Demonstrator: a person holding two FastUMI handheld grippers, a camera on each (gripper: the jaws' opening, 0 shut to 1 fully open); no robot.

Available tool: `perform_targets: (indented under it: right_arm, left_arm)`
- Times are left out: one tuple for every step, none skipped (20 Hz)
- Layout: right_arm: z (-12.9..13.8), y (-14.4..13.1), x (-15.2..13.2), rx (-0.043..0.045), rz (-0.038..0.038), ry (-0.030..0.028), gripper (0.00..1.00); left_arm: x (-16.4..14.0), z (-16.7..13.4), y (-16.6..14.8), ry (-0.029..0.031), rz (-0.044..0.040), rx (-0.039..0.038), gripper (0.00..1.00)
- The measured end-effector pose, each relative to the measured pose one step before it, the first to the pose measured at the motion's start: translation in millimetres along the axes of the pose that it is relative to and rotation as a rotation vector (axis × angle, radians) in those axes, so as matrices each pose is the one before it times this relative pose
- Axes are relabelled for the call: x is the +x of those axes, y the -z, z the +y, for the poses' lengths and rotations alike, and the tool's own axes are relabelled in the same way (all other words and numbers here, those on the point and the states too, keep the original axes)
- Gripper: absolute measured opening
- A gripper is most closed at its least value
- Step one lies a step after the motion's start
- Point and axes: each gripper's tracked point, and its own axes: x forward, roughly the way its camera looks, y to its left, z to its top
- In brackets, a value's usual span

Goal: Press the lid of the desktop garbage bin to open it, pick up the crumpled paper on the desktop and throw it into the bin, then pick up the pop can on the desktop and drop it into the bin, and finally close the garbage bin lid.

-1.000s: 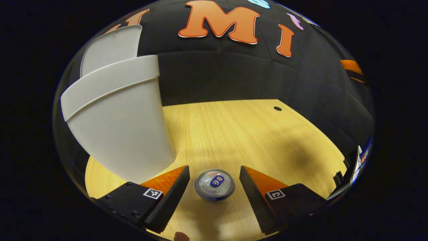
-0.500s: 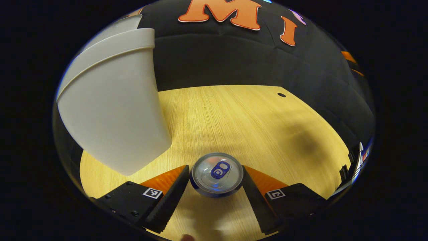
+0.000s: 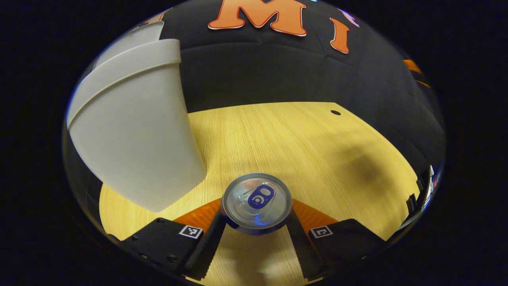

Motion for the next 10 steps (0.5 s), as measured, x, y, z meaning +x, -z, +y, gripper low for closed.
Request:
perform_targets:
  right_arm:
    - [1.90, -1.28, -0.71, 0.00307, -0.00235, -0.00455, 0.95]
    - [1.53, -0.84, 0.28, 0.00258, -0.00436, -0.00599, 0.95]
    - [2.34, -1.54, -0.36, 0.00168, -0.00509, -0.00541, 0.95]
    - [2.63, -1.15, -1.37, 0.00212, -0.00436, -0.00609, 0.95]
    - [2.66, -1.14, -0.97, 0.00299, -0.00365, -0.00651, 0.95]
    - [2.10, -0.91, -0.88, 0.00280, -0.00406, -0.00573, 0.95]
    - [1.93, -1.63, -1.16, 0.00195, -0.00427, -0.00535, 0.95]
    - [1.59, -2.39, -1.10, 0.00202, -0.00626, -0.00446, 0.95]
    - [1.76, -2.12, -1.29, 0.00274, -0.00664, -0.00402, 0.94]
    - [1.38, -2.32, -0.75, 0.00233, -0.00790, -0.00356, 0.94]
  left_arm:
    - [-4.45, 1.75, -10.05, 0.00125, -0.02247, -0.00531, 0.83]
    - [-8.41, 2.20, -14.99, -0.00114, -0.02403, -0.00279, 0.83]
    - [-10.33, 1.90, -15.07, -0.00338, -0.02951, -0.00025, 0.83]
    - [-9.08, 1.15, -17.44, -0.00159, -0.03214, 0.00122, 0.83]
    - [-9.15, 1.42, -18.58, -0.00118, -0.03476, 0.00008, 0.83]
    - [-8.52, 1.09, -18.67, 0.00131, -0.03112, -0.00035, 0.82]
    - [-9.85, 2.28, -17.30, 0.00057, -0.02879, -0.00088, 0.82]
    - [-8.58, 1.60, -19.11, 0.00238, -0.03441, -0.00051, 0.82]
    - [-7.98, -0.03, -20.64, 0.00350, -0.04784, -0.00276, 0.77]
    - [-5.71, -0.96, -20.34, 0.00916, -0.04093, -0.00174, 0.81]
